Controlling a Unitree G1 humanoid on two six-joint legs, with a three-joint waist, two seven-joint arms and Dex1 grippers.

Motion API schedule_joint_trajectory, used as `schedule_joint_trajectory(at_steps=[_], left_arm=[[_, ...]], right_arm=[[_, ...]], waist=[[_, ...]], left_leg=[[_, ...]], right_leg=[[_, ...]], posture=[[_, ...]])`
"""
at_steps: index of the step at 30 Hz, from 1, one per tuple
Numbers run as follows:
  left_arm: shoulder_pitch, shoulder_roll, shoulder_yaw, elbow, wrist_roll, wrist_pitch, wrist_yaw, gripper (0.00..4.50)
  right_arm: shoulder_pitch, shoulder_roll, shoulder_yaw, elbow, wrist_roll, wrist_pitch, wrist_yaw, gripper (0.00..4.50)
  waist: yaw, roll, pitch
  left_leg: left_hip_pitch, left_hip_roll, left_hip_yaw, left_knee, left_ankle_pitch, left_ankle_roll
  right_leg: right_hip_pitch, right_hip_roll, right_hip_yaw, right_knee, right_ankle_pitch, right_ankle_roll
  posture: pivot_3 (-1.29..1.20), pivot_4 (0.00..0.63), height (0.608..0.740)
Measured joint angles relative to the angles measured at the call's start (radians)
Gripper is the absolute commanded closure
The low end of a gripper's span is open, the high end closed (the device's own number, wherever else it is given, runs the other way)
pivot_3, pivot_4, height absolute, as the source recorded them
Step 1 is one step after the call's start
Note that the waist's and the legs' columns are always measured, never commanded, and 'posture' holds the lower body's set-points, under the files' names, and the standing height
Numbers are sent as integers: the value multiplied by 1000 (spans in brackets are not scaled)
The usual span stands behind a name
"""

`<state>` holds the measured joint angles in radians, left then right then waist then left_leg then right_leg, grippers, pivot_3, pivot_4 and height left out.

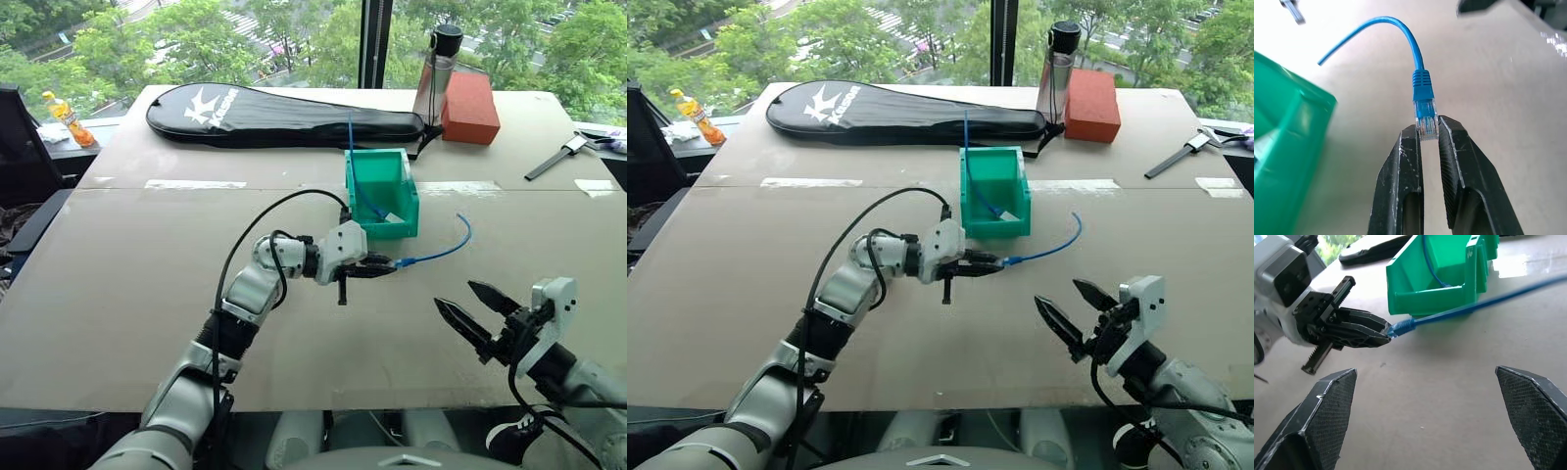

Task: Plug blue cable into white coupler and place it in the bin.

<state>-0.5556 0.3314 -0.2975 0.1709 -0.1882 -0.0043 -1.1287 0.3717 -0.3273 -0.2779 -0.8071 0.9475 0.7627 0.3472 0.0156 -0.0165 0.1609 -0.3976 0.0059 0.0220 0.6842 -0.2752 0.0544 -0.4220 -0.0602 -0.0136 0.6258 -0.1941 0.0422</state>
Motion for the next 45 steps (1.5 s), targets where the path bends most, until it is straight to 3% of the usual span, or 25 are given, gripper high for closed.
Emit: schedule_joint_trajectory(at_steps=[3, 4, 10, 21, 24, 29, 38, 39, 42, 45], left_arm=[[-4, -25, 21, 0, -5, -77, 5, 4500], [-6, -31, 23, 0, -4, -100, 7, 4500], [-12, -51, 51, 4, -8, -201, 19, 4500], [-24, -47, 57, 14, -7, -244, 22, 4500], [-24, -47, 57, 14, -6, -244, 22, 4500], [-24, -43, 57, 18, 2, -245, 23, 4500], [-19, -34, 58, 10, -17, -225, 15, 4500], [-9, -27, 62, -7, -49, -185, 7, 3494], [39, 20, 97, -78, -119, -67, 3, 2075], [141, 161, 183, -151, -191, 81, 1, 646]], right_arm=[[-49, 44, 34, 0, 112, 23, -115, 741], [-70, 59, 42, 1, 134, 23, -146, 1210], [-204, 136, 84, 51, 268, -9, -320, 1210], [-330, 158, 135, 140, 319, -74, -390, 1210], [-340, 158, 145, 152, 322, -82, -393, 2018], [-354, 147, 159, 161, 328, -94, -385, 4448], [-358, 133, 169, 162, 335, -98, -377, 4448], [-360, 129, 176, 162, 337, -98, -375, 4500], [-377, 108, 180, 164, 341, -98, -372, 4500], [-396, 69, 179, 178, 350, -97, -344, 4500]], waist=[[-2, 0, 0], [-2, 0, 0], [-1, 0, 0], [-3, 0, 0], [-3, 0, 0], [-3, 0, 0], [-3, 0, 0], [-4, 0, 0], [-15, 0, 0], [-31, 1, 0]], left_leg=[[0, 0, 0, 0, 0, 0], [0, 0, 0, 0, 0, 0], [0, 0, 0, 0, 0, 0], [0, 0, 1, 0, 0, 0], [0, 0, 1, 0, 0, 0], [0, 0, 1, 0, 0, 0], [0, 0, 1, 0, 0, 0], [0, 0, 1, 0, 0, 0], [0, 1, 1, 0, 0, 0], [1, 2, 0, -2, 0, 0]], right_leg=[[0, 1, 0, 0, 0, 0], [0, 2, 0, 0, 0, 0], [0, 3, 0, 0, 1, 2], [0, 4, 0, 0, 2, 3], [0, 5, 0, 0, 2, 3], [0, 5, 0, 0, 2, 3], [0, 5, 0, 0, 2, 3], [0, 5, 1, 0, 2, 3], [0, 5, 1, 0, 2, 3], [-1, 6, 1, 0, 1, 3]], posture=[[0, 150, 740], [0, 150, 740], [0, 150, 740], [0, 150, 740], [0, 150, 740], [0, 150, 740], [0, 150, 740], [0, 150, 740], [0, 150, 740], [0, 150, 740]])
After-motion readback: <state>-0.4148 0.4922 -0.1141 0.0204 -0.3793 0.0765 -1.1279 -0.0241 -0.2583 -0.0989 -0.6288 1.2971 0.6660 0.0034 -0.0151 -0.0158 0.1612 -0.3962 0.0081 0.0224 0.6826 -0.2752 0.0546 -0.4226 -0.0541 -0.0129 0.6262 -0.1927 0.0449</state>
